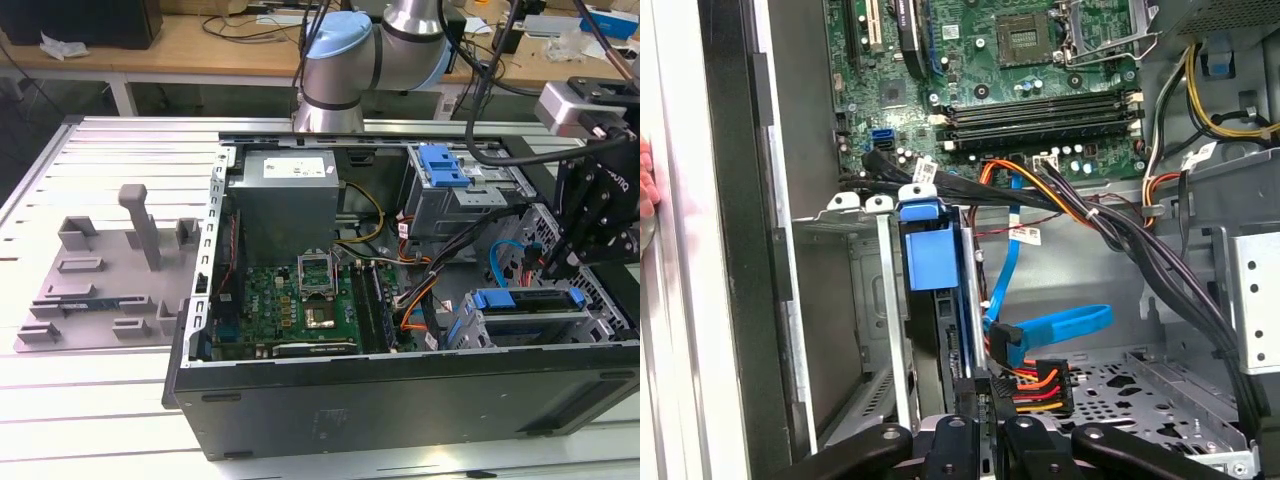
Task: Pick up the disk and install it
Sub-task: 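Insert the first disk wire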
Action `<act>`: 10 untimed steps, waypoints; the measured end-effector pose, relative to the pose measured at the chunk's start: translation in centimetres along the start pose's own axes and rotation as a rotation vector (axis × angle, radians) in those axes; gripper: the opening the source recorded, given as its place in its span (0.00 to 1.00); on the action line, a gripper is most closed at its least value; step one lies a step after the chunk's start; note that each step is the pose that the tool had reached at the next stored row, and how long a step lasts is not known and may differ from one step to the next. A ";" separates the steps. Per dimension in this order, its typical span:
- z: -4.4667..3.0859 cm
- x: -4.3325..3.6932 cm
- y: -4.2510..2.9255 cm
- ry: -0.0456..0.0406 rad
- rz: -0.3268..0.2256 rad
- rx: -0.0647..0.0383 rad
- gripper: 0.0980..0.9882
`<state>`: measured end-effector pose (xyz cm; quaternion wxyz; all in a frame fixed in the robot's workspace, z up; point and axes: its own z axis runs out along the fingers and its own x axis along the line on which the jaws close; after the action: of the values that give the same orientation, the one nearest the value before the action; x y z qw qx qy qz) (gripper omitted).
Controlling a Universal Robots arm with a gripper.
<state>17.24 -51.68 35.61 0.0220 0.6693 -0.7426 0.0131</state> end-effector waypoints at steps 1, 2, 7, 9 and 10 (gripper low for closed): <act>0.00 0.04 0.00 0.0000 0.000 0.000 0.07; 0.01 0.09 -0.01 -0.0001 0.000 0.000 0.07; 0.02 0.40 -0.05 -0.0002 0.000 0.000 0.07; 0.03 0.52 -0.07 -0.0001 0.000 0.000 0.07; 0.02 0.57 -0.08 0.0000 -0.001 0.000 0.07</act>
<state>17.26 -52.26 35.62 0.0220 0.6697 -0.7422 0.0131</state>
